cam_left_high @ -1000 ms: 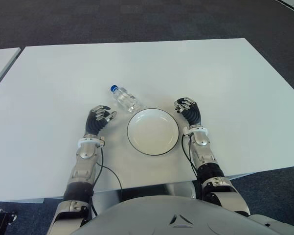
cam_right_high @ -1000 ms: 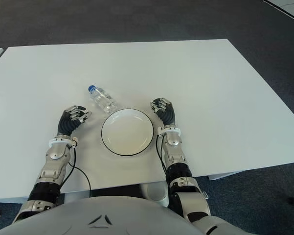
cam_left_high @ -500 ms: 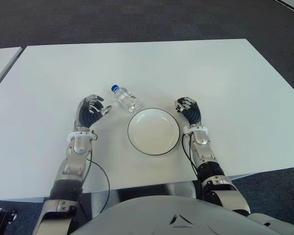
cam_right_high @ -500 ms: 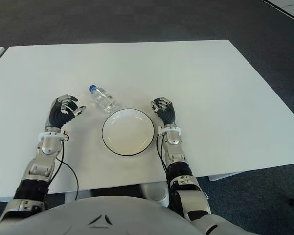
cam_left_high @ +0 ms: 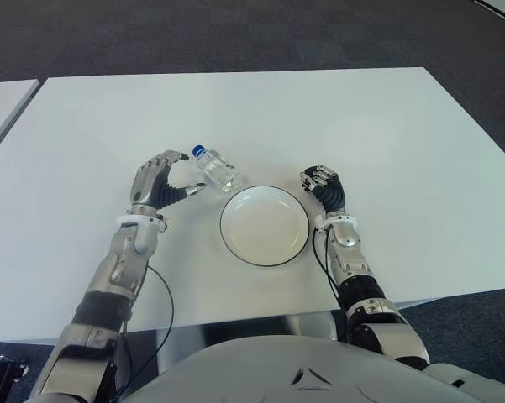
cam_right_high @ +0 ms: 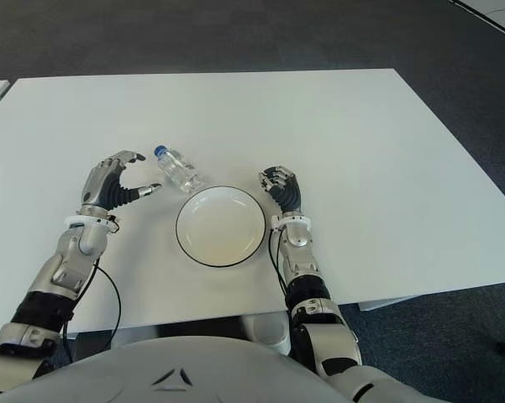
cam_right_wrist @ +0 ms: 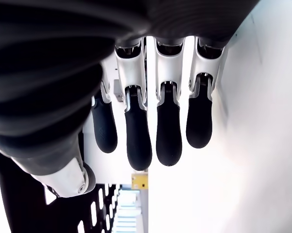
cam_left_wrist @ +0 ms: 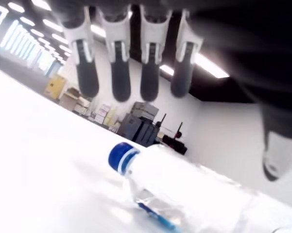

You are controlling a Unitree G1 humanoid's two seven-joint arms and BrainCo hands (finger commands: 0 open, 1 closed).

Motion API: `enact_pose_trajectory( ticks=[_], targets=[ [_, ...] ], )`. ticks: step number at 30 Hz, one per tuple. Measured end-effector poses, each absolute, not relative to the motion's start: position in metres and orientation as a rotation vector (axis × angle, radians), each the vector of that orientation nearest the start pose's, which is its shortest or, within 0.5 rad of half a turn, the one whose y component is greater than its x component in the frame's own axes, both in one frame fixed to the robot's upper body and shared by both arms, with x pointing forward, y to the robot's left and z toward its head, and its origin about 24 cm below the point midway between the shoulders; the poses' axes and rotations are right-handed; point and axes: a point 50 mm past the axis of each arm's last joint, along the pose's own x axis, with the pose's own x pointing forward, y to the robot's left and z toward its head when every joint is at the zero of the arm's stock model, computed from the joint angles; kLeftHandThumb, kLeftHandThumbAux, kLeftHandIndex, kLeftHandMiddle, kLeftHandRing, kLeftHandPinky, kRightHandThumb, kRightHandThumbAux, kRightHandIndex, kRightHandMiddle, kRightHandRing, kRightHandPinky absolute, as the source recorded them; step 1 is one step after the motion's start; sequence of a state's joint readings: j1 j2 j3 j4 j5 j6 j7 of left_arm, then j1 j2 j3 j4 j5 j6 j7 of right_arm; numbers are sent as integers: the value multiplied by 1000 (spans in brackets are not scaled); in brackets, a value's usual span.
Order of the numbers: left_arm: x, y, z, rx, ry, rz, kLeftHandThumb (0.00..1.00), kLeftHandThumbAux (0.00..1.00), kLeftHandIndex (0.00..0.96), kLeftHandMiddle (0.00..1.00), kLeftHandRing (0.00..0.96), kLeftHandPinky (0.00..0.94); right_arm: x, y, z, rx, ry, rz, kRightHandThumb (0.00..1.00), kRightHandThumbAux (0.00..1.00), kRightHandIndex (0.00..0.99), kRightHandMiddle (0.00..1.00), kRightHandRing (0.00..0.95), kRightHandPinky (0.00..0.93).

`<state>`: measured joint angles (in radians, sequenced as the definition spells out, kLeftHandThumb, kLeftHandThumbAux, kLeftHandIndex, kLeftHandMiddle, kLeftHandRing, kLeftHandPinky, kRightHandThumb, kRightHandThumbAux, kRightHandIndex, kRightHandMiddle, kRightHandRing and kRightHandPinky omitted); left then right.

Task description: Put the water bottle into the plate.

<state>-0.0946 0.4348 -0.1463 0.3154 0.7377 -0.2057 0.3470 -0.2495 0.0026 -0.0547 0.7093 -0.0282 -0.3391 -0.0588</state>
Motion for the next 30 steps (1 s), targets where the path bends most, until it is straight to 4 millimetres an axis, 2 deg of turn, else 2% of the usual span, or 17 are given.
enact_pose_trajectory(
  ticks=[5,14,23,30],
  targets=[
    [284,203,28,1296,-213,-33,652,385,4,5,5,6,281,-144,-23,-22,131,-32,702,730,429,555,542,526],
    [317,191,36,1479,-281,-79,611,285,0,0,0,0,283,-140,-22,-13,126,-28,701,731,429,557,543,525],
    [331,182,40,1597,-338,-194,593,250,0,0,0,0,284,-139,-22,-11,120,-25,700,731,428,548,537,521],
    [339,183,41,1747,-373,-296,586,242,0,0,0,0,284,-139,-22,-11,117,-24,701,731,429,554,542,530]
  ],
)
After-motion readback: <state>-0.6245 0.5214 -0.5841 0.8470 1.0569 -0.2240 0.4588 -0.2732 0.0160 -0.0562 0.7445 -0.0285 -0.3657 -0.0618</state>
